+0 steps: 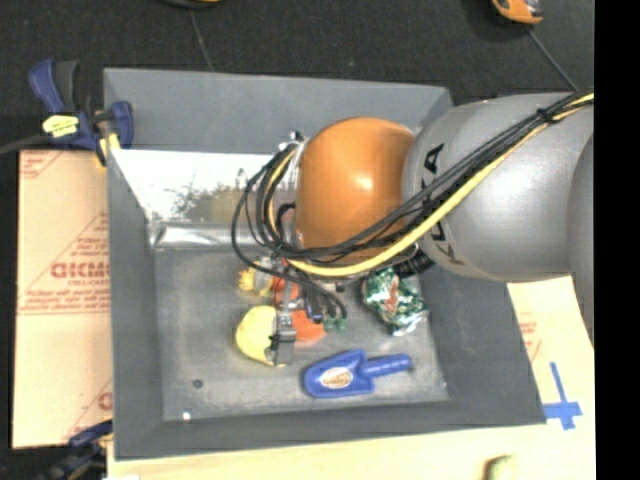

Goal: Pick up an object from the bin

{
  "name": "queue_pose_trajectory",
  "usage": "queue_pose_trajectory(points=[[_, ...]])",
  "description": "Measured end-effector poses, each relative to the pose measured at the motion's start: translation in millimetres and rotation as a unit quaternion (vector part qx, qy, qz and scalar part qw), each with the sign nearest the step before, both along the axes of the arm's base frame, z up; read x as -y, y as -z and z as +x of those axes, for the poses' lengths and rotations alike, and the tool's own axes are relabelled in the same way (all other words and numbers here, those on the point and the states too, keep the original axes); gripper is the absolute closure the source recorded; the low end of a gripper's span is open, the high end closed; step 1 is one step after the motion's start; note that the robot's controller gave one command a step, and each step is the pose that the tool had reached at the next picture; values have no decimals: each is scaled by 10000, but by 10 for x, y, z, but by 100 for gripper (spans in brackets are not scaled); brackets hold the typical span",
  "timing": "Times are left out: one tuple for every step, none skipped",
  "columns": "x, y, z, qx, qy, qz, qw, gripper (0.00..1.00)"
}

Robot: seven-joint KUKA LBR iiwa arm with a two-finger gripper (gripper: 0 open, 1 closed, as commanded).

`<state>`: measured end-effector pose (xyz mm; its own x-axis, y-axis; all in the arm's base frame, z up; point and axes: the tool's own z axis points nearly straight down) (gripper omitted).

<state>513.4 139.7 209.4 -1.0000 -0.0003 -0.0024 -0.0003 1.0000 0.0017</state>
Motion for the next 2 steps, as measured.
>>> queue_pose_trajectory(points=[[531,613,238,14,-769,-6,9970,0],[658,799,256,2,-562,3,9984,0]])
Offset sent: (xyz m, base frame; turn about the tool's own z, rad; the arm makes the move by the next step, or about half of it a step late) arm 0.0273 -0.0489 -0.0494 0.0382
